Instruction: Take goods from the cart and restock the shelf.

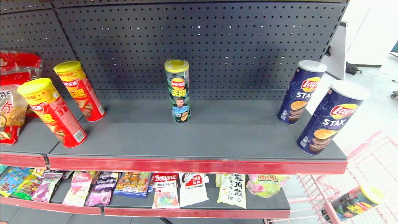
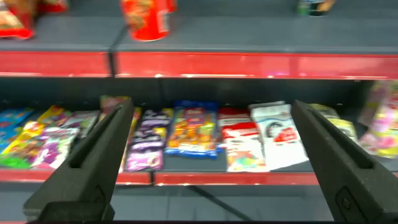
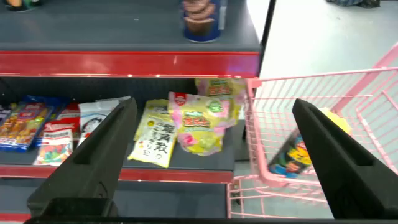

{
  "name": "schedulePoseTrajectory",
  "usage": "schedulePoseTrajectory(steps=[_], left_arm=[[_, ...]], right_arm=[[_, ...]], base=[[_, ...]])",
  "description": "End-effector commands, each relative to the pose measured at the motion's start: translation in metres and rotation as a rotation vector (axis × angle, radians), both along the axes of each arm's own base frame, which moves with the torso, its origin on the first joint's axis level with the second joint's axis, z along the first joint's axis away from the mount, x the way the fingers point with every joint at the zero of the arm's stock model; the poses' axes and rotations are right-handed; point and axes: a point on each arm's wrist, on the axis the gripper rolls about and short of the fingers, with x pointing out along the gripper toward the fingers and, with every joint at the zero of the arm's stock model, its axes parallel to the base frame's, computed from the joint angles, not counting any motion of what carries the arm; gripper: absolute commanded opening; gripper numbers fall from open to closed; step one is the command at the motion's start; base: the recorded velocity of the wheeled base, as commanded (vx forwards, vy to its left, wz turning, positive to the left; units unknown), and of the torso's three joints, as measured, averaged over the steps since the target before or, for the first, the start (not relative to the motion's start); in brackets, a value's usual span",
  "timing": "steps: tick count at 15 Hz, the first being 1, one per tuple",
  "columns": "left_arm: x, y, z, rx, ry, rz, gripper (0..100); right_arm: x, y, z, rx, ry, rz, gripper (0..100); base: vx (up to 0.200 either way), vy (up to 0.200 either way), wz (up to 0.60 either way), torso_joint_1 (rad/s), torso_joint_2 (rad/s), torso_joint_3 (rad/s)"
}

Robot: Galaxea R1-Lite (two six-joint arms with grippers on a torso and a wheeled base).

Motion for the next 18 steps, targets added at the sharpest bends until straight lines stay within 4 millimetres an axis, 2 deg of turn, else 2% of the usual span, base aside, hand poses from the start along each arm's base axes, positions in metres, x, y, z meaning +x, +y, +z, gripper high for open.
schedulePoseTrajectory(steps=[1,4,8,18], left_arm=[[0.0001,0.0000,-0.0001,-0.001,0.002,-0.001,100],[0.0001,0.0000,-0.0001,-0.002,0.002,0.001,100],[0.0001,0.0000,-0.0001,-0.002,0.002,0.001,100],[0.0001,0.0000,-0.0001,-0.002,0.002,0.001,100]], right_arm=[[0.0001,0.0000,0.0001,0.000,0.001,0.001,100],[0.0001,0.0000,0.0001,0.000,0.001,0.001,100],[0.0001,0.0000,0.0001,0.001,0.001,-0.001,100],[0.0001,0.0000,0.0001,0.001,0.001,-0.001,100]], base=[[0.000,-0.200,0.00,0.012,0.00,0.002],[0.000,-0.200,0.00,0.001,0.00,0.001],[0.000,0.000,0.00,0.000,0.00,0.000],[0.000,0.000,-0.60,0.002,0.00,0.001]])
